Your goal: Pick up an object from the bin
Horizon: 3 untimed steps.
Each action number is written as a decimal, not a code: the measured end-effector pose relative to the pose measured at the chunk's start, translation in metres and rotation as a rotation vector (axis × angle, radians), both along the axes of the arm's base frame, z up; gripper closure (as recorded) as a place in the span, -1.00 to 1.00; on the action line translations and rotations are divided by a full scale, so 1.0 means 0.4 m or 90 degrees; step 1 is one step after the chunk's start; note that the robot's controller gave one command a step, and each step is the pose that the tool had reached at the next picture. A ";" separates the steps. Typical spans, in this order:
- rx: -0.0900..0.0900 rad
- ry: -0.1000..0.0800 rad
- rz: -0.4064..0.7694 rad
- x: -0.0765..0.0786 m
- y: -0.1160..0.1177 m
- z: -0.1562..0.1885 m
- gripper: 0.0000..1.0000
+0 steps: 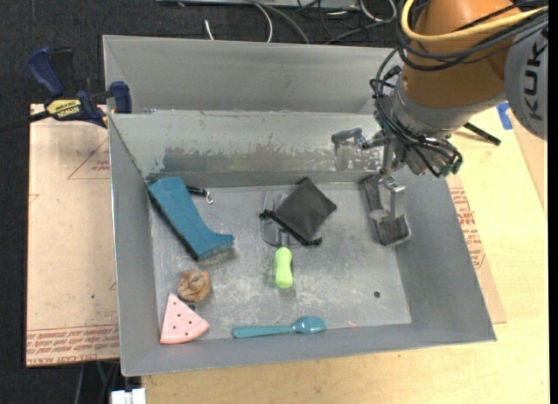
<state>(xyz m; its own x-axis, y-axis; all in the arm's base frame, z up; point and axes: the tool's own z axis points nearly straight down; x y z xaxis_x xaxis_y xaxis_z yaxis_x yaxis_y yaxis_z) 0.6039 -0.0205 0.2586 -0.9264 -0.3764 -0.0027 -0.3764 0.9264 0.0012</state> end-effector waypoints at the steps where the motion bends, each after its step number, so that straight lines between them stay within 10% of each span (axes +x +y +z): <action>1: 0.001 -0.005 0.010 0.019 0.034 -0.053 -1.00; 3: 0.002 -0.003 0.144 0.041 0.080 -0.122 -1.00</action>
Offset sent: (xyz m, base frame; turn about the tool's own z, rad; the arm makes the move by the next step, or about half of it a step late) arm 0.0145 0.0170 0.0116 -0.1941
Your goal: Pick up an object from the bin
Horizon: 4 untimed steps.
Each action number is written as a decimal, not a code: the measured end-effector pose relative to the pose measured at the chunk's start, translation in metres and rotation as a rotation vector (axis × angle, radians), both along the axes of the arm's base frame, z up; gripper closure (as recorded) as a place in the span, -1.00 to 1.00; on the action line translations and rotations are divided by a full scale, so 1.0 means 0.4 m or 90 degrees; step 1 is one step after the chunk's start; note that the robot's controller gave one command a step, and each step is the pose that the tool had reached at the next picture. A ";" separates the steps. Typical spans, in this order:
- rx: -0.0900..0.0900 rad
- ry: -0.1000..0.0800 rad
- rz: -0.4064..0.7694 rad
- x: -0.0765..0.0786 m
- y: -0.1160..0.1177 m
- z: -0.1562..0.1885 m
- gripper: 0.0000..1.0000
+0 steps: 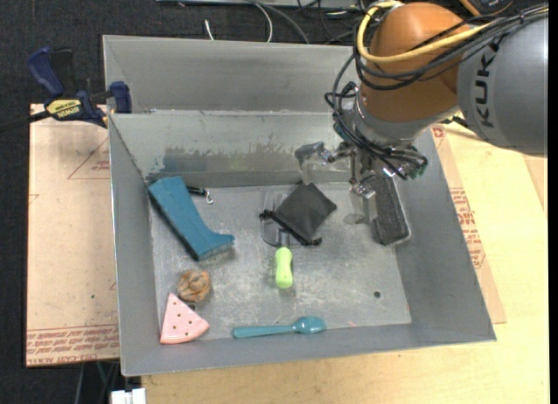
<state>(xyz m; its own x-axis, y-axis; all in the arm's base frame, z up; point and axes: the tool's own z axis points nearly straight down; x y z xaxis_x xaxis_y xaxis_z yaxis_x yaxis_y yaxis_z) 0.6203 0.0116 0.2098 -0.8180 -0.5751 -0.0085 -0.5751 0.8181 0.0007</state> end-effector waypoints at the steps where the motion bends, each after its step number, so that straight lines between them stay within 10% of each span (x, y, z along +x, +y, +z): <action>1: -0.002 -0.005 0.189 0.026 0.021 -0.022 -1.00; 2: 0.001 0.000 0.174 0.002 0.099 -0.095 -1.00; 3: -0.004 -0.007 0.373 -0.070 0.084 -0.229 -1.00; 4: -0.001 -0.007 0.381 0.010 0.018 -0.226 -1.00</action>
Offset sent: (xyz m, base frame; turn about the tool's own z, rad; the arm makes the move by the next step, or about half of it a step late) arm 0.0012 0.0366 -0.0367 -0.2706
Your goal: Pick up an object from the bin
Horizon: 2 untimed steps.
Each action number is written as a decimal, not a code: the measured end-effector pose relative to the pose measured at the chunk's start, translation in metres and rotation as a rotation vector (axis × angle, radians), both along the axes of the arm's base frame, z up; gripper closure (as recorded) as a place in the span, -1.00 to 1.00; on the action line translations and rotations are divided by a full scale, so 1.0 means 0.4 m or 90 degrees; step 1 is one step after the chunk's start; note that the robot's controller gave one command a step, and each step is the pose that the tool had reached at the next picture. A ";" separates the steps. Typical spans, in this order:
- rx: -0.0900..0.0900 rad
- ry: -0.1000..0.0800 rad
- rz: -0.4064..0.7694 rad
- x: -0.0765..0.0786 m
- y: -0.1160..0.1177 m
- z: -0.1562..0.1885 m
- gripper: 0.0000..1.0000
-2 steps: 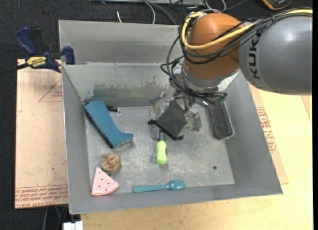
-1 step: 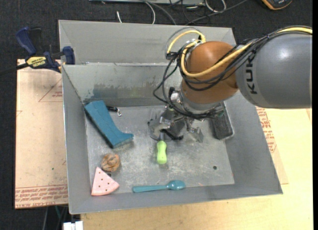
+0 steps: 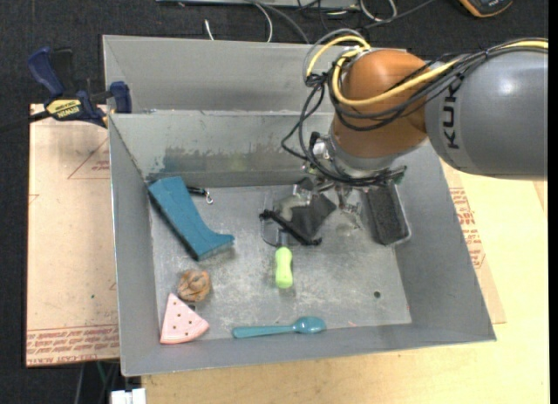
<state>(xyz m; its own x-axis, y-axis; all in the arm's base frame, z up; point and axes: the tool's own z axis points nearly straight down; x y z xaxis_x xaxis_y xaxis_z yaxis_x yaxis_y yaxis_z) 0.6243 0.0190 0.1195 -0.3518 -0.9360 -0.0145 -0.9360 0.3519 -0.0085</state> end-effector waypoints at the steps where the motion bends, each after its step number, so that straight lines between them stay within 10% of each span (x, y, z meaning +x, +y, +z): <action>1: 0.001 0.004 -0.006 -0.010 -0.016 -0.031 -1.00; 2: -0.003 -0.004 0.184 0.002 -0.034 -0.046 -1.00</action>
Offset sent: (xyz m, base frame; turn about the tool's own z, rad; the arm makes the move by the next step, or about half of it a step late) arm 0.0070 -0.0200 -0.0234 -0.4205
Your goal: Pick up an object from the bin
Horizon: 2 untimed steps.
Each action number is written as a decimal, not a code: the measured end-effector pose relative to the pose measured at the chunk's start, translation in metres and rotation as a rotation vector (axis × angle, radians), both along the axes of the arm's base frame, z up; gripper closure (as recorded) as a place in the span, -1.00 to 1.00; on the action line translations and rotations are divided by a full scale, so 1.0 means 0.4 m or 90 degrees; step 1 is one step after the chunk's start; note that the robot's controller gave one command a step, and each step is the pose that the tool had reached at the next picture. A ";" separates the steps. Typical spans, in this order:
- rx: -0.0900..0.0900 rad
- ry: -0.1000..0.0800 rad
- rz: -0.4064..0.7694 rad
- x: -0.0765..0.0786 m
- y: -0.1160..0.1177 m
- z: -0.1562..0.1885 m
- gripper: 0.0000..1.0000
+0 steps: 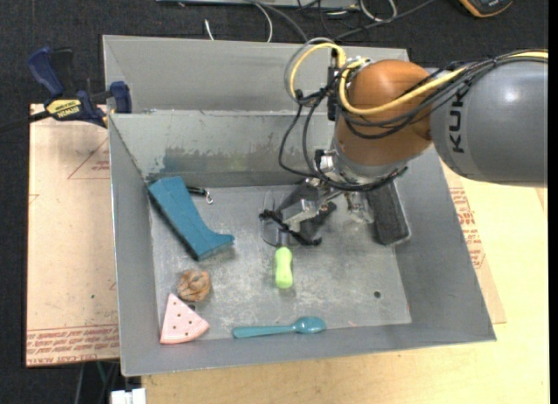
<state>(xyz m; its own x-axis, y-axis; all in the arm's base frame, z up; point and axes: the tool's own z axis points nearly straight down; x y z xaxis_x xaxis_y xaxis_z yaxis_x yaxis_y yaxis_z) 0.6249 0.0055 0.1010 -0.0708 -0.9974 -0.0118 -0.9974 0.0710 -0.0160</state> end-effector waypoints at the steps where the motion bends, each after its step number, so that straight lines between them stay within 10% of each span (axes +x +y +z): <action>1: 0.001 0.003 0.032 -0.006 -0.003 -0.035 -1.00; 2: 0.004 0.004 -0.151 -0.012 0.011 -0.044 -1.00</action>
Offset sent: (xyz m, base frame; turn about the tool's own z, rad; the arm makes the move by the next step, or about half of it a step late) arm -0.0108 0.0150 -0.0268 -0.4909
